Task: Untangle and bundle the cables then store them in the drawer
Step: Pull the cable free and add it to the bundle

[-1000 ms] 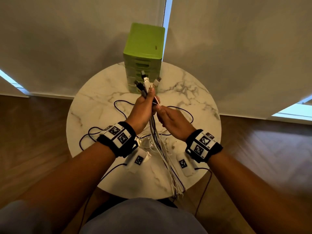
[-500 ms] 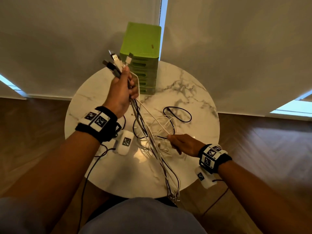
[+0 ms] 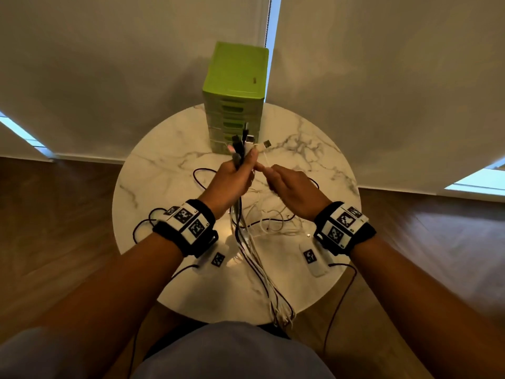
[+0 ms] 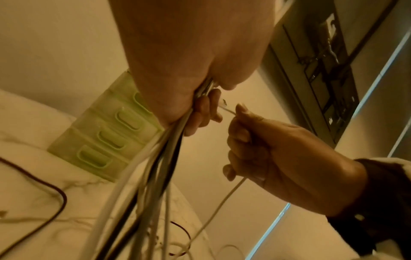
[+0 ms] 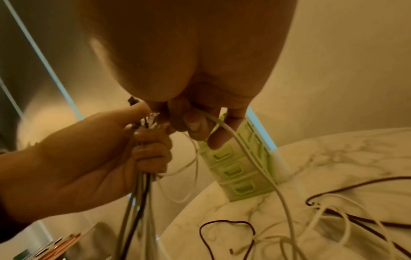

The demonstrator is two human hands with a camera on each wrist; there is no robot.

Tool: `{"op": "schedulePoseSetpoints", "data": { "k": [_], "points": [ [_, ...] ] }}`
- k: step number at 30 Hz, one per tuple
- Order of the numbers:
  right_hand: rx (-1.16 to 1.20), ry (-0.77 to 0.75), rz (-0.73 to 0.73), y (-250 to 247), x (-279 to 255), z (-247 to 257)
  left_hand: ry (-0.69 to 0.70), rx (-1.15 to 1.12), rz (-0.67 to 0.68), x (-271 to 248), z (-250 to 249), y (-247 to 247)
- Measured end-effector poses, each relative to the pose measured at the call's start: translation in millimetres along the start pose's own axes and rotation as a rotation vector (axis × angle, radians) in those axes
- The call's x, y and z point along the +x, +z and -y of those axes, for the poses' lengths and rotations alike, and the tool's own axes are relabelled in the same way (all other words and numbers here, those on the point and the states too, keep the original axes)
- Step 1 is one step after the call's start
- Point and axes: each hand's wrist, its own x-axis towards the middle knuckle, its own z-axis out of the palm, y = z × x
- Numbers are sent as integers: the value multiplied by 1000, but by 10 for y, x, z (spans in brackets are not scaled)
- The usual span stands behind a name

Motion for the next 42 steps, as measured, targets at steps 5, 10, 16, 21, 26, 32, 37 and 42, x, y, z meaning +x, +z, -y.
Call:
{"op": "schedulePoseSetpoints", "data": {
  "k": [5, 10, 16, 21, 26, 32, 37, 42],
  "points": [
    [159, -15, 133, 96, 33, 101, 56, -70, -9, 21, -76, 35],
    [287, 117, 316, 358, -177, -323, 83, -186, -100, 169, -170, -108],
    [101, 333, 420, 527, -453, -1004, 120, -284, -244, 221, -290, -451],
    [91, 423, 318, 387, -544, -1215, 185, -296, -336, 260, -475, -714],
    [258, 285, 19, 118, -355, -969, 143, -133, -243, 131, -342, -448],
    [280, 348, -39, -90, -691, -823, 58, -178, 3, 16, -151, 229],
    [304, 591, -45, -143, -1466, -1066, 11, -249, 252, -166, -100, 844],
    [163, 938, 113, 19, -2275, -1304, -37, -188, 358, -229, 160, 1276]
  ]
}}
